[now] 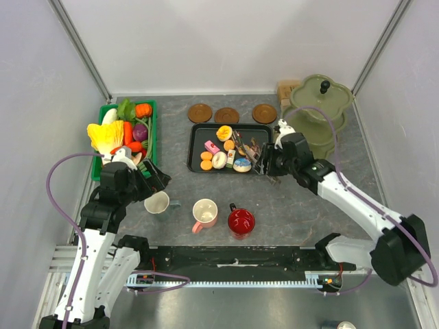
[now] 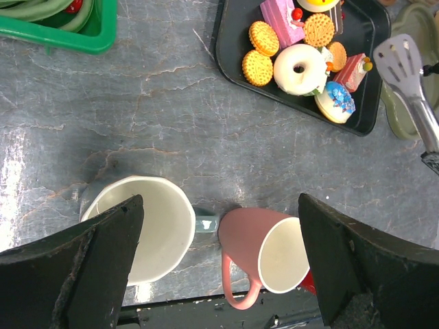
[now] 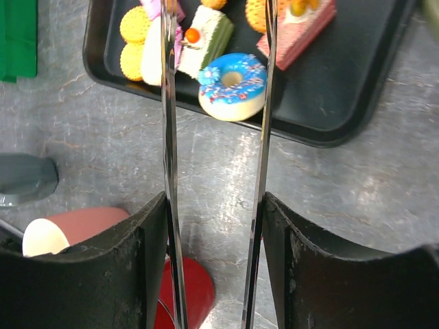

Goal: Serve the afternoon tea

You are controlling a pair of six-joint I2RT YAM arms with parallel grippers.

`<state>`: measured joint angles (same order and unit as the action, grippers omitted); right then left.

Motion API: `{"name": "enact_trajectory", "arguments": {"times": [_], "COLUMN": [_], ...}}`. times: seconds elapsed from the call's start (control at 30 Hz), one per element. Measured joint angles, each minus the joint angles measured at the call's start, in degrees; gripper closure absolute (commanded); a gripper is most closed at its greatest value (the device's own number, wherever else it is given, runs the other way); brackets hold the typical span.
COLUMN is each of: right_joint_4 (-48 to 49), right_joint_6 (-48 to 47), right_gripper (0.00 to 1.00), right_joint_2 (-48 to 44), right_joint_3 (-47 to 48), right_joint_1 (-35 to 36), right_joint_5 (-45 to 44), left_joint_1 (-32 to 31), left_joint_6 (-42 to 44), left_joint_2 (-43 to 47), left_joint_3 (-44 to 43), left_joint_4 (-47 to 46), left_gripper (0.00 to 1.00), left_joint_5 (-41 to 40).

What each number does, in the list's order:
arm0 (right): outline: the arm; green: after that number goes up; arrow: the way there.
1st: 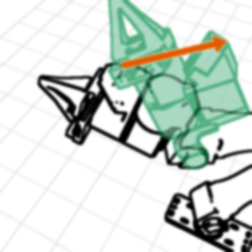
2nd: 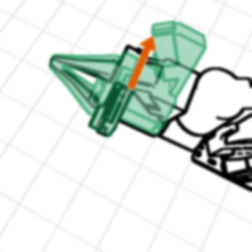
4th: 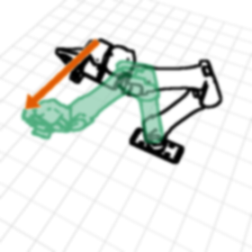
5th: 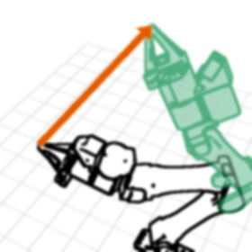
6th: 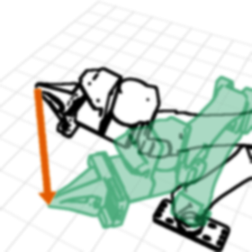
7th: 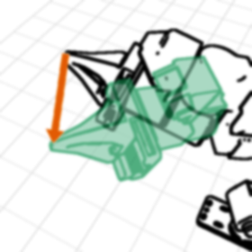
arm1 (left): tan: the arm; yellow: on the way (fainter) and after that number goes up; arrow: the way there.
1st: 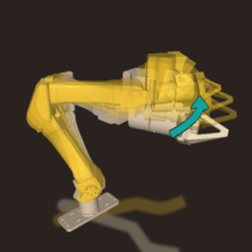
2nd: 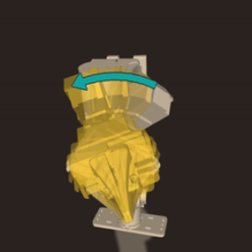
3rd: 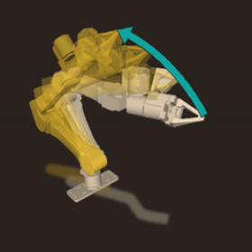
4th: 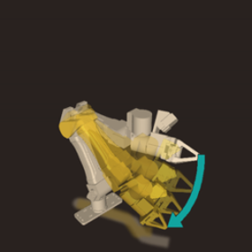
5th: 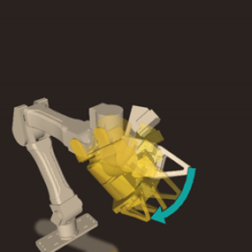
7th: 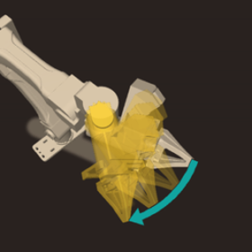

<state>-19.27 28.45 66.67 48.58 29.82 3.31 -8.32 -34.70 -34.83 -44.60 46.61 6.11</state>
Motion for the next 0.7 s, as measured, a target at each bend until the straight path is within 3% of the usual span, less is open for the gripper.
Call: {"name": "enact_trajectory", "arguments": {"times": [0.23,0.7], "right_joint_4": [0.2,-0.2], "right_joint_6": [-2.8,-2.8], "right_gripper": [0.39,0.38], "right_joint_2": [11.5,28.3], "right_joint_3": [8.7,22.9], "right_joint_1": [2.7,3.5], "right_joint_5": [2.7,-5.6], "left_joint_1": [0.0,0.0], "left_joint_6": [0.0,0.0], "left_joint_2": [0.0,0.0], "left_joint_3": [0.0,0.0], "left_joint_4": [0.0,0.0], "left_gripper": [0.01,0.01], "left_joint_5": [0.0,0.0]}}
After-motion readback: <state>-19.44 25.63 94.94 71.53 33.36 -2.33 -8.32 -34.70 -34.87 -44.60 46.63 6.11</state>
